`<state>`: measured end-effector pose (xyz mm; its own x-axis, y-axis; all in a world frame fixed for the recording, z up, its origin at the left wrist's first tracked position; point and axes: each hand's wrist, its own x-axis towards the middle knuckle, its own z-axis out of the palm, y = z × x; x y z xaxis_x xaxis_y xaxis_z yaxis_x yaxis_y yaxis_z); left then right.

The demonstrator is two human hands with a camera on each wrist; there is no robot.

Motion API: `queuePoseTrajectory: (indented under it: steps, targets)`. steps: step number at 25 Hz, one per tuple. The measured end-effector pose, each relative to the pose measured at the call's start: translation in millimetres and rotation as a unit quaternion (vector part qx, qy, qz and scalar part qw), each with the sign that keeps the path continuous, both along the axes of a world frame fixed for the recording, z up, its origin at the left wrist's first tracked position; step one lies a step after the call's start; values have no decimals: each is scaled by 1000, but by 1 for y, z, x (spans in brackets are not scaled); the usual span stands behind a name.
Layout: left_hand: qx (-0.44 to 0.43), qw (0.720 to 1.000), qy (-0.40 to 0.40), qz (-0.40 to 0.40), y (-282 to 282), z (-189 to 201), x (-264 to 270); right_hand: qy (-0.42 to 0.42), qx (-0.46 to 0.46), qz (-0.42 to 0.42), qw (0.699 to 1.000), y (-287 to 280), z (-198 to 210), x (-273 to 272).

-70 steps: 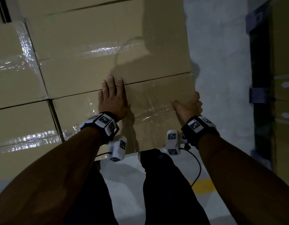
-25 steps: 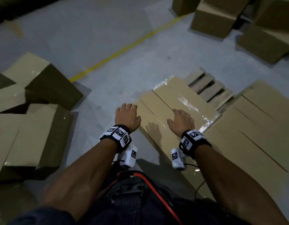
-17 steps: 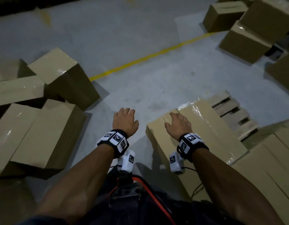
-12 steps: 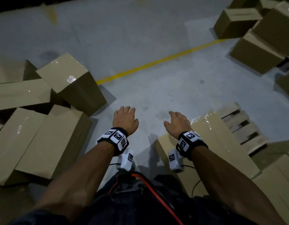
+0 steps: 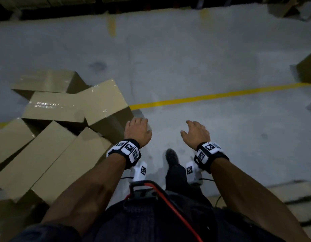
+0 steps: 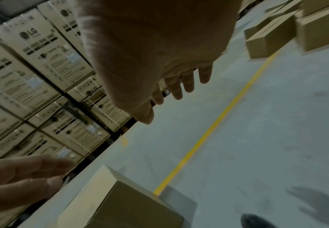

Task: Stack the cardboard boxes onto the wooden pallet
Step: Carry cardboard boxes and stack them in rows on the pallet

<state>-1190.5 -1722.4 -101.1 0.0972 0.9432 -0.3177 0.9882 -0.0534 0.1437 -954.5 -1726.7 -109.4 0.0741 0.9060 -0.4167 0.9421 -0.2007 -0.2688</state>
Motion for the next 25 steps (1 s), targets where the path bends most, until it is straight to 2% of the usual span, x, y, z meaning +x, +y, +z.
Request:
queuePoseTrajectory:
  steps: [4, 10, 15, 17, 22, 25]
  targets:
    - [-14, 993, 1, 115, 93, 8, -9, 2, -16, 130, 991, 137, 6, -16]
    - [21, 966, -10, 258, 175, 33, -45, -13, 8, 282, 959, 291, 40, -77]
    - [16, 923, -37, 383, 217, 5, -98, -19, 8, 391, 920, 382, 36, -163]
    - [5, 899, -54, 435, 231, -16, -121, -23, -1, 426, 904, 407, 26, -196]
    - [-37, 818, -97, 565, 264, -72, -196, -48, -54, 519, 852, 468, -21, -289]
    - [-41, 758, -112, 642, 266, -99, -230, -55, -99, 561, 820, 490, -54, -336]
